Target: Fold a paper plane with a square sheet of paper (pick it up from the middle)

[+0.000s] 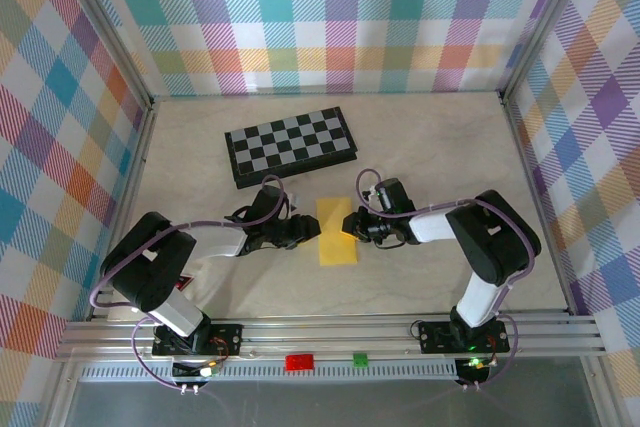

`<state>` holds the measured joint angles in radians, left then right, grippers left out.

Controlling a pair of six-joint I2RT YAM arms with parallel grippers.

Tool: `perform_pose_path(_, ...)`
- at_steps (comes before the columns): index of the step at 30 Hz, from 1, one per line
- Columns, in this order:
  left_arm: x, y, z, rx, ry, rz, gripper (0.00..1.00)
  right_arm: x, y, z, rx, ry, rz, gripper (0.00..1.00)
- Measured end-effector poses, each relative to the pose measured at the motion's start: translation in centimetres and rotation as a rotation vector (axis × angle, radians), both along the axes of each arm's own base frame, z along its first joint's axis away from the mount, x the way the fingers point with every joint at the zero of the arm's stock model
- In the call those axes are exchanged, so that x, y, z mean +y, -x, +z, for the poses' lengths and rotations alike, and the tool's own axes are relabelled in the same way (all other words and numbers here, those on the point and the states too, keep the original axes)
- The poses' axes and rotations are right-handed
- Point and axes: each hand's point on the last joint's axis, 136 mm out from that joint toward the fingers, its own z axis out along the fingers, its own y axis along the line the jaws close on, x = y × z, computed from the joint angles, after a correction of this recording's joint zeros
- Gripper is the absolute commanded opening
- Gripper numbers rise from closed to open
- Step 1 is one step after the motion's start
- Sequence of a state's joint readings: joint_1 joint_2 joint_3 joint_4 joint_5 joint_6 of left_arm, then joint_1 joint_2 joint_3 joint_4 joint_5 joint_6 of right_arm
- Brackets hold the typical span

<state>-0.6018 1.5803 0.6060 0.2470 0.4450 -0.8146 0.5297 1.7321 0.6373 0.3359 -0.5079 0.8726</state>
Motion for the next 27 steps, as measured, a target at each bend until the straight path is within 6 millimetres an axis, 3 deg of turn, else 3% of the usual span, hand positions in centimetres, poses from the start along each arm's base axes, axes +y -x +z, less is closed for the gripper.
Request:
perform_pose_path(5, 0.1, 0.1, -0.2, 0.007, -0.008, 0.002, 0.42, 0.1, 0.2, 1.1, -0.017, -0.032, 0.005, 0.22)
perform_pose_path(12, 0.1, 0.1, -0.2, 0.008, -0.008, 0.002, 0.44, 0.4, -0.9, 3.6, -0.084, -0.042, -0.005, 0.21)
perform_pose_path(16, 0.2, 0.2, -0.3, 0.009, -0.015, 0.0, 0.45, 0.0, -0.9, 2.8, -0.076, -0.007, -0.012, 0.19)
perform_pose_path(23, 0.4, 0.4, -0.4, 0.01, -0.026, -0.01, 0.46, -0.9, -0.2, -0.2, -0.008, 0.062, -0.027, 0.18)
perform_pose_path(27, 0.4, 0.4, -0.4, 0.009, -0.025, -0.01, 0.47, -0.8, -0.1, -0.2, -0.013, 0.052, -0.023, 0.18)
